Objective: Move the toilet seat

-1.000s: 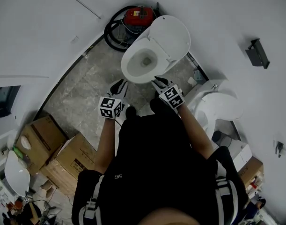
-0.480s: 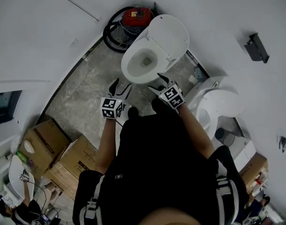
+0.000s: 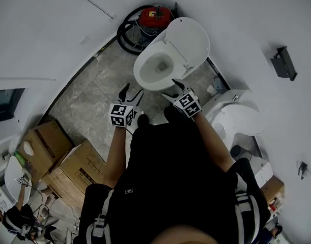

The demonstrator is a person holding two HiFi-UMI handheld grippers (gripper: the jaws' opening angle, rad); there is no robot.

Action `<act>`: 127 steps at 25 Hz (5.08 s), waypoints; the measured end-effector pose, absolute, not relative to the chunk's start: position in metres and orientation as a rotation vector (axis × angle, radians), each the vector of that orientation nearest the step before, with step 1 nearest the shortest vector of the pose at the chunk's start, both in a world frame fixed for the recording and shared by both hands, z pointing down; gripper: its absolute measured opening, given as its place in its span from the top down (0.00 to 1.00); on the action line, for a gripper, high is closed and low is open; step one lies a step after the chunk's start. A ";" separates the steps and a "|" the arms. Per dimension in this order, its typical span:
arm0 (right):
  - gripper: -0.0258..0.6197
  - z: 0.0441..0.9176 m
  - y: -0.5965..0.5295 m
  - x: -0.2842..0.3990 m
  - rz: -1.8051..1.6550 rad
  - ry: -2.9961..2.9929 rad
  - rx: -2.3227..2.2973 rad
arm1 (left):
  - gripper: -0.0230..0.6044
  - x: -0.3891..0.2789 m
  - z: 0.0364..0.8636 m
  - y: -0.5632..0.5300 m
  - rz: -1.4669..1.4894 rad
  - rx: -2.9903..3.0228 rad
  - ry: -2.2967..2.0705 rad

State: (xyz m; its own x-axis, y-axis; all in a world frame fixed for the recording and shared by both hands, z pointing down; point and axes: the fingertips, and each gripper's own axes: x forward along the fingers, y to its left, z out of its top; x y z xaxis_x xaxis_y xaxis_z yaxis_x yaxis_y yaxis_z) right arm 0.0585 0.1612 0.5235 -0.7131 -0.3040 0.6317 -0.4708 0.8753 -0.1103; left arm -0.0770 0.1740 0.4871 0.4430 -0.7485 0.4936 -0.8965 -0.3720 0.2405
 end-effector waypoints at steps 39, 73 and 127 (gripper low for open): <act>0.46 0.540 0.103 0.026 0.300 -2.356 0.358 | 0.52 -0.127 0.513 0.132 0.345 2.036 -1.502; 0.53 0.659 0.141 -0.050 0.563 -2.222 0.374 | 0.55 -0.148 0.661 0.121 0.472 2.009 -1.186; 0.56 0.954 0.140 -0.083 0.642 -2.056 0.167 | 0.56 -0.125 0.925 0.121 0.568 1.818 -1.025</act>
